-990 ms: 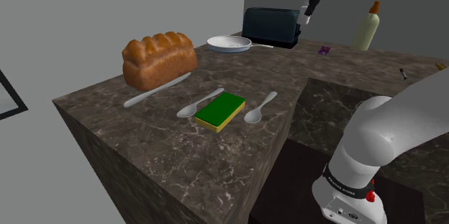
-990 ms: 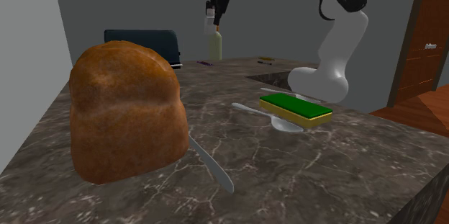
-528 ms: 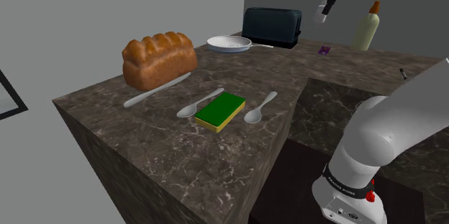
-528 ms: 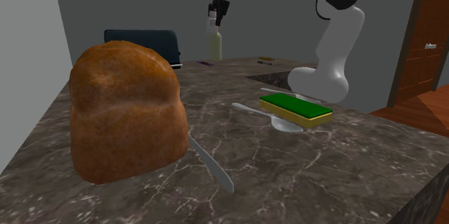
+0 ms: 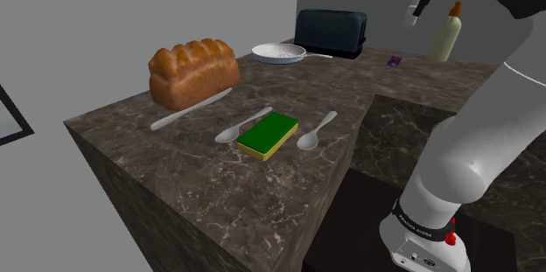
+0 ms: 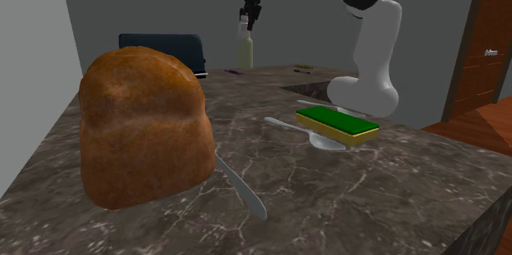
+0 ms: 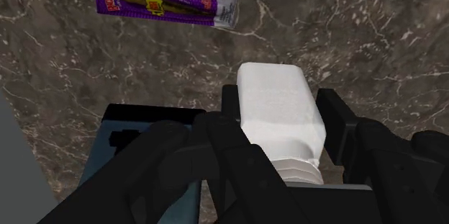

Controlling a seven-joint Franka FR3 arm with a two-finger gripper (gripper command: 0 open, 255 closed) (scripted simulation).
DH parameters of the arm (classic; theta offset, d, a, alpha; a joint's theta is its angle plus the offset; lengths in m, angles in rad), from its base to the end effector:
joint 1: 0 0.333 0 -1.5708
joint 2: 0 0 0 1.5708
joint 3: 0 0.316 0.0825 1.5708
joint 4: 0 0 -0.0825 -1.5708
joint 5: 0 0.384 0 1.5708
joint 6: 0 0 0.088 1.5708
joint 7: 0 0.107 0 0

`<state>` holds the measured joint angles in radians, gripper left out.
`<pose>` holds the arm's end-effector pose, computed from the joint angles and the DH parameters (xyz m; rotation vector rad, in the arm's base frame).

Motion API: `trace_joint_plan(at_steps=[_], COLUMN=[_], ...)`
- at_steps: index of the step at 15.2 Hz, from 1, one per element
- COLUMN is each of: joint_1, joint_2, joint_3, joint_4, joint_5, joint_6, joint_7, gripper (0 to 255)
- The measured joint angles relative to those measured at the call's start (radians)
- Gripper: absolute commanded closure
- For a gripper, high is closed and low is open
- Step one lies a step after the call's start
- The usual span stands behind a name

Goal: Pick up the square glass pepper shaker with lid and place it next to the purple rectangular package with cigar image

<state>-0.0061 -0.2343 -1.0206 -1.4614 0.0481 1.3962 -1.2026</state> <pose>0.1986 -0.4551 0.7178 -3.0477 -0.2938 -0.3803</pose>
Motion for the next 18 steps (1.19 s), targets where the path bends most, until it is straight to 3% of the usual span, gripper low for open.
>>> trace_joint_plan(at_steps=[2,3,4,5,10,18], joint_1=[0.011,-0.043,-0.074,-0.091,-0.031,-0.010], joint_2=[0.107,0.235,0.292,0.316,0.234,0.106], joint_3=[-0.141,-0.231,-0.257,-0.260,-0.245,-0.167], joint_4=[0.060,0.120,0.142,0.149,0.051,-0.114], joint_5=[0.089,0.197,0.266,0.291,0.209,0.086], joint_6=[-0.027,-0.071,-0.083,-0.082,0.008,0.145], joint_7=[-0.106,-0.199,-0.254,-0.279,-0.254,-0.191], gripper=[255,255,255,255,255,255])
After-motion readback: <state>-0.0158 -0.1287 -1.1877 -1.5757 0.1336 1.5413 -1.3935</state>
